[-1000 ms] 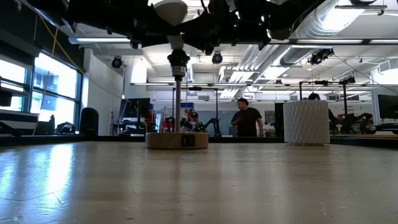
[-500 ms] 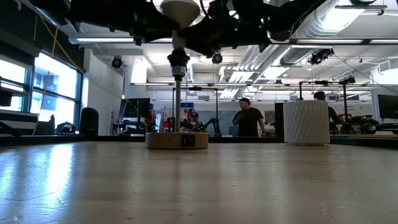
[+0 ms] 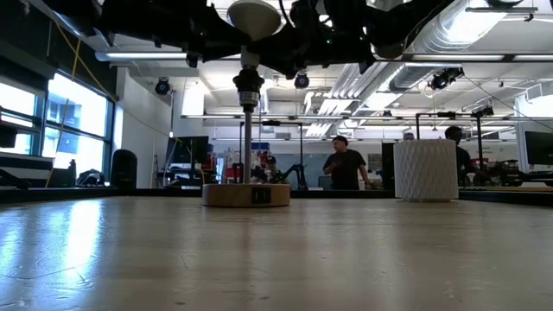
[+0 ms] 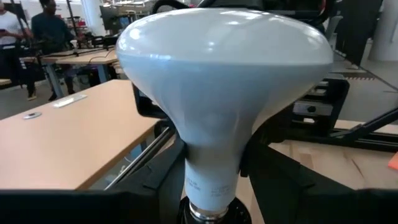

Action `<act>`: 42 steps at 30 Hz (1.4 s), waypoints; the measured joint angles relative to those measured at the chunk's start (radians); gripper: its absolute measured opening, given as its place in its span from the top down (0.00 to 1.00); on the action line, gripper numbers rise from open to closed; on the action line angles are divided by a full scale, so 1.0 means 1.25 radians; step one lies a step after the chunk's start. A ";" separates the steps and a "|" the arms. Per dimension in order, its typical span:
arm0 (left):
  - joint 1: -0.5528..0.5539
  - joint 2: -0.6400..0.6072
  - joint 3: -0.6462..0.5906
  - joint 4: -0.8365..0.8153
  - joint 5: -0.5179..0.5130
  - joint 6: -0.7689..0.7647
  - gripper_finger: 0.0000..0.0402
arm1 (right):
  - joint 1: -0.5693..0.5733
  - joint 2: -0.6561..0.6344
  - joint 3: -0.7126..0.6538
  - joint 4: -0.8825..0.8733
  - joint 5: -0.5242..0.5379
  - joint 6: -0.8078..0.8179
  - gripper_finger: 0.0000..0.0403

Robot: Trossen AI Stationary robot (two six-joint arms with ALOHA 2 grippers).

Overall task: Screw lightbulb
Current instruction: Insert the lightbulb into the brown lamp

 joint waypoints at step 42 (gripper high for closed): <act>-0.168 -0.160 -0.001 -0.055 -0.301 0.113 0.71 | -0.022 0.030 0.005 -0.012 0.014 0.058 0.68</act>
